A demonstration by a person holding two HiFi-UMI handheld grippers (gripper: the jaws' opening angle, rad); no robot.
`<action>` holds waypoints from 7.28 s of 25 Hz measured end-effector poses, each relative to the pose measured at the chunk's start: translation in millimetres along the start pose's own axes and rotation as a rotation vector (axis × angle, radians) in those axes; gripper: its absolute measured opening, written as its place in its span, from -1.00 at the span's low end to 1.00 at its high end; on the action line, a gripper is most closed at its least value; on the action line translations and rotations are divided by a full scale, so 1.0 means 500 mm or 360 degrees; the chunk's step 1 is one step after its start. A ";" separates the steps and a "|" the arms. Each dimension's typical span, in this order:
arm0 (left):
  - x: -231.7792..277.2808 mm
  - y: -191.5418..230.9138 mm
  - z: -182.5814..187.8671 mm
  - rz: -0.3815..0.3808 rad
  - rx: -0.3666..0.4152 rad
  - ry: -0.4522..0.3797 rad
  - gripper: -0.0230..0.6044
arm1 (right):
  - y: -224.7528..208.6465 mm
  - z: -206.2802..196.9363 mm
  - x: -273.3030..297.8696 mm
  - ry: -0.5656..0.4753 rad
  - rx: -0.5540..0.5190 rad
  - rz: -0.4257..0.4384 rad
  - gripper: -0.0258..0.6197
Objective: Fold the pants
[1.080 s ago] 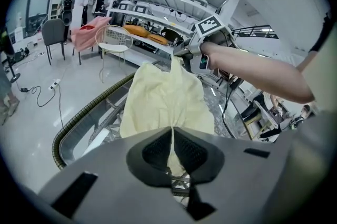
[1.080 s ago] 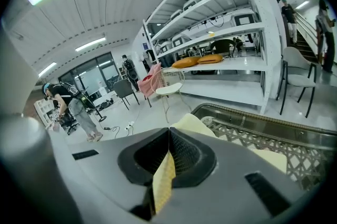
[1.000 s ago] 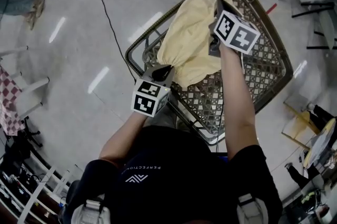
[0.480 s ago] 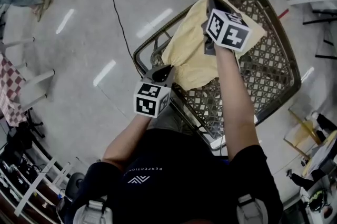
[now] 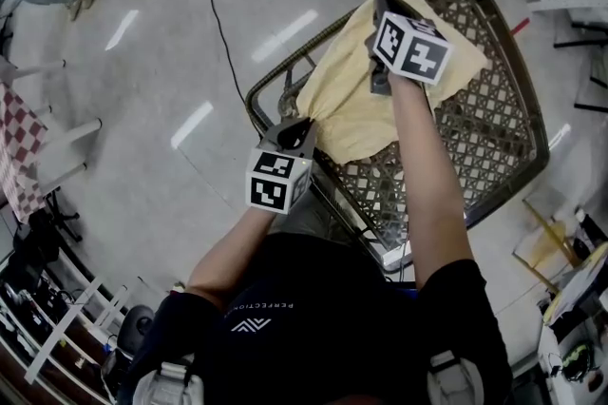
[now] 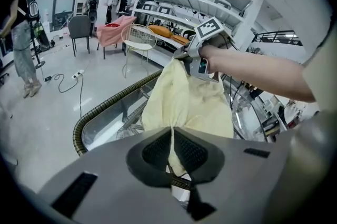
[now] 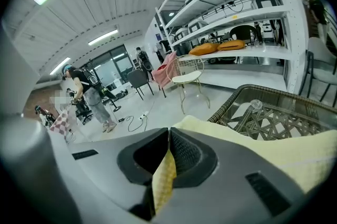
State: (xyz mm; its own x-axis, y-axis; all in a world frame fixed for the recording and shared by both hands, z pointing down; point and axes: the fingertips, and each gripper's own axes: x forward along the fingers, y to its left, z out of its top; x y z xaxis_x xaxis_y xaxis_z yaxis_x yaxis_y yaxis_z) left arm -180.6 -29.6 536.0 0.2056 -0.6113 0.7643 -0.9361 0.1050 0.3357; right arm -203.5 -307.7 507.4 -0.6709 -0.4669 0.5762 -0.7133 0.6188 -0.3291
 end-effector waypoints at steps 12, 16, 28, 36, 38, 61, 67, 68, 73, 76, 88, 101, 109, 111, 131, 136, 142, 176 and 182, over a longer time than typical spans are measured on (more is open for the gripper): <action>-0.006 0.003 0.007 0.0006 0.0135 0.0025 -0.87 | 0.006 0.047 -0.034 -0.0094 0.0001 0.0006 -0.79; -0.020 0.004 0.016 0.0020 0.0149 -0.0018 -0.87 | 0.003 0.068 -0.062 -0.0144 -0.0004 -0.0026 -0.79; -0.055 0.066 0.048 0.0142 0.0213 -0.0075 -0.87 | -0.006 0.007 -0.196 -0.0154 0.0069 -0.0084 -0.79; -0.053 0.013 0.096 0.0020 0.0381 -0.0128 -0.87 | 0.002 -0.066 -0.277 -0.0115 0.0048 -0.0111 -0.79; -0.049 -0.014 0.102 -0.0036 0.0444 -0.0123 -0.87 | 0.001 -0.078 -0.301 -0.0126 0.0060 -0.0123 -0.79; -0.120 -0.173 0.021 -0.0477 0.0808 -0.0070 -0.89 | 0.081 -0.324 -0.512 -0.0121 0.0234 -0.0133 -0.80; -0.149 -0.122 -0.042 -0.0532 0.0840 -0.0026 -0.89 | 0.145 -0.381 -0.529 -0.0143 0.0252 -0.0067 -0.80; -0.146 -0.124 -0.040 -0.0554 0.0848 -0.0022 -0.89 | 0.150 -0.383 -0.538 -0.0145 0.0243 -0.0058 -0.80; -0.117 -0.171 -0.005 -0.0717 0.0953 0.0049 -0.89 | 0.145 -0.381 -0.551 -0.0117 0.0252 -0.0021 -0.79; -0.087 -0.200 0.019 -0.0775 0.1048 0.0092 -0.89 | 0.125 -0.372 -0.539 -0.0088 0.0281 -0.0005 -0.79; -0.019 -0.124 -0.005 -0.0897 0.1241 0.0437 -0.52 | 0.155 -0.397 -0.442 0.0115 0.0148 0.0124 -0.79; 0.002 -0.056 -0.040 -0.0931 0.1318 0.0629 -0.27 | 0.193 -0.482 -0.380 0.0507 -0.0190 0.0246 -0.32; 0.020 -0.017 -0.051 -0.0960 0.1375 0.0703 -0.16 | 0.197 -0.505 -0.349 0.0626 -0.0244 0.0262 -0.27; 0.023 -0.012 -0.051 -0.0971 0.1396 0.0739 -0.15 | 0.198 -0.506 -0.341 0.0647 -0.0239 0.0266 -0.27; 0.026 -0.027 -0.073 -0.0950 0.1711 0.0826 -0.25 | 0.193 -0.522 -0.355 0.0790 -0.0296 0.0139 -0.27; 0.027 -0.025 -0.062 -0.0959 0.1629 0.0811 -0.31 | 0.192 -0.514 -0.353 0.0772 -0.0254 0.0131 -0.28; 0.037 -0.028 -0.066 -0.0912 0.1547 0.0886 -0.56 | 0.191 -0.520 -0.355 0.0771 -0.0209 0.0186 -0.47; -0.167 -0.111 -0.191 -0.0852 0.1421 0.0828 -0.59 | 0.310 -0.579 -0.558 0.0752 -0.0307 0.0405 -0.57; -0.200 -0.133 -0.178 -0.0842 0.1388 0.0731 -0.59 | 0.318 -0.554 -0.588 0.0694 -0.0353 0.0420 -0.57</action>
State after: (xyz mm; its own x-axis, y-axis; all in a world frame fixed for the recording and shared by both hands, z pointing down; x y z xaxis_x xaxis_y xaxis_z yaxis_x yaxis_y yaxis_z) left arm -113.8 94.4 486.2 0.5544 -0.0493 0.8308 -0.5421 -0.7788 0.3155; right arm -63.4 103.0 492.7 -0.6412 -0.0023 0.7674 -0.4408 0.8197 -0.3659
